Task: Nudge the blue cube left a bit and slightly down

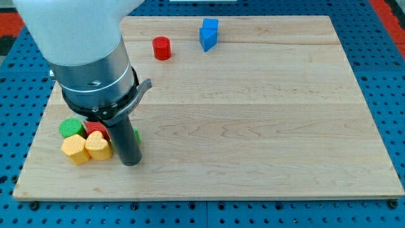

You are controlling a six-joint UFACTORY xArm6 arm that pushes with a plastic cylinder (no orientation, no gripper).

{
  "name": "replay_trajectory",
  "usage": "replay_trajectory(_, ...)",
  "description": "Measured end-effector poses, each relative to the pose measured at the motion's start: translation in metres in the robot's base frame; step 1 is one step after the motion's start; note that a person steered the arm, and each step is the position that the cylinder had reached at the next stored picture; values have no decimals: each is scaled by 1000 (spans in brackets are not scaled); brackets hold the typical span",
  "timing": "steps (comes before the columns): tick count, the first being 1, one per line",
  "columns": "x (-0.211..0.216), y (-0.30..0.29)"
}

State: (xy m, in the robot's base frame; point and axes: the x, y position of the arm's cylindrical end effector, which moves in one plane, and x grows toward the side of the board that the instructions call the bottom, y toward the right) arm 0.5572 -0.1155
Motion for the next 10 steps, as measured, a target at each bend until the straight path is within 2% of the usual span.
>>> replay_trajectory(2,-21,4)
replay_trajectory(3,-26,76)
replay_trajectory(4,-92,168)
replay_trajectory(5,-180,281)
replay_trajectory(6,-277,307)
replay_trajectory(7,-353,259)
replay_trajectory(8,-363,179)
replay_trajectory(9,-338,99)
replay_trajectory(10,-294,64)
